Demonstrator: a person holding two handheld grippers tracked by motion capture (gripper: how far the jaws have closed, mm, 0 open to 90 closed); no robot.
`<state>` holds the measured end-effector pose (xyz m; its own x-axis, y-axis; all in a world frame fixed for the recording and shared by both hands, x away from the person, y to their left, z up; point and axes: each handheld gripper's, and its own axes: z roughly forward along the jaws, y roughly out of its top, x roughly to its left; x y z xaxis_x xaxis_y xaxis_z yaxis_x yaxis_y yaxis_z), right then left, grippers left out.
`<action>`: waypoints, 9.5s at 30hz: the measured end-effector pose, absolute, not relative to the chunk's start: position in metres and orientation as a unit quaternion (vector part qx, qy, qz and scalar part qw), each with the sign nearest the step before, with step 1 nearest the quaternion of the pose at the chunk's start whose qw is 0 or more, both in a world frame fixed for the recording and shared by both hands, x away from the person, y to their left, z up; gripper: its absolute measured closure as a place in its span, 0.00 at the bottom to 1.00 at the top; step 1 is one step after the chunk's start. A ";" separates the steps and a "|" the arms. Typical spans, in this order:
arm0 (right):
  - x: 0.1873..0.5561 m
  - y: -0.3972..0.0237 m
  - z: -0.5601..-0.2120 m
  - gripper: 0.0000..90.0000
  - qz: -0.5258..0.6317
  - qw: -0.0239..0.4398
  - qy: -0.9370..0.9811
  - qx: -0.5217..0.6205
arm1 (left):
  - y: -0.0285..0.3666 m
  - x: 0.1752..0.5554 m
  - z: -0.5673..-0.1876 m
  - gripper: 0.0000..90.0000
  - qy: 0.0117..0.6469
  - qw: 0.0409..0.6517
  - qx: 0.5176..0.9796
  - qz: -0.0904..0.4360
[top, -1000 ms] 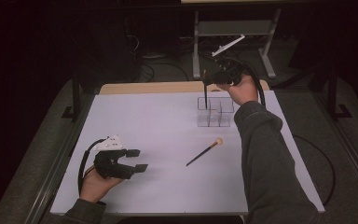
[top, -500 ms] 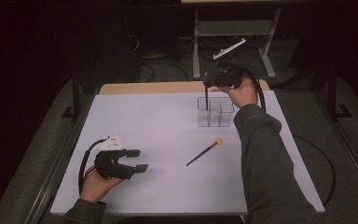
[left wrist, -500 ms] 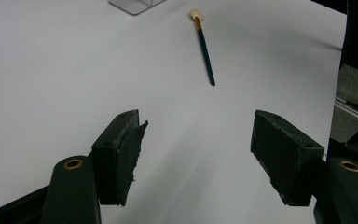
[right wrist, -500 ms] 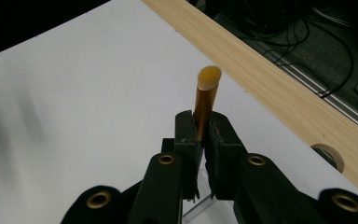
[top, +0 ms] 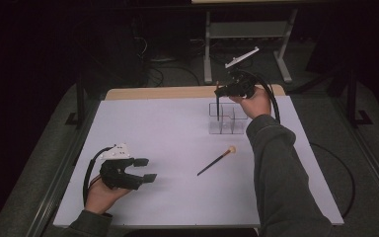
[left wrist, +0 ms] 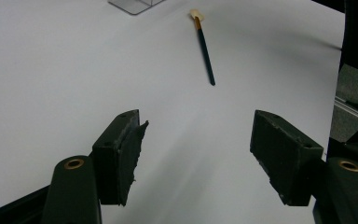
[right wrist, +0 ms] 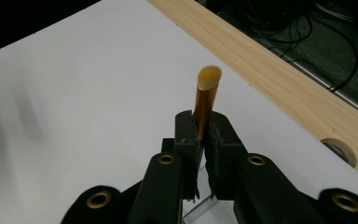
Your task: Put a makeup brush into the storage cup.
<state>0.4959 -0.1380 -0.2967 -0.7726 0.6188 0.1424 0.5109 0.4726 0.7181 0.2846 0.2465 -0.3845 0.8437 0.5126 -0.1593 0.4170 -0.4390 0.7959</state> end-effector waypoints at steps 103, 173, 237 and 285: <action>0.447 -0.167 -0.325 0.59 0.422 0.050 0.843 0.331 | 0.241 0.293 -0.393 0.35 0.278 0.444 0.850 0.046; 0.370 -0.202 -0.371 0.38 0.448 0.046 0.831 0.327 | 0.235 0.295 -0.389 0.33 0.275 0.429 0.858 0.061; 0.338 -0.217 -0.407 0.34 0.433 0.058 0.829 0.350 | 0.115 0.329 -0.356 0.34 0.223 0.370 0.901 0.048; 0.337 -0.219 -0.411 0.31 0.425 0.075 0.834 0.343 | 0.023 0.373 -0.385 0.56 0.224 0.265 0.938 0.013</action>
<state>0.3369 -0.2193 -0.4112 -0.7532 0.6362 0.1668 0.5092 0.4035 0.7602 0.3726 0.0229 -0.3849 0.8990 0.4277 -0.0941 0.4136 -0.7586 0.5034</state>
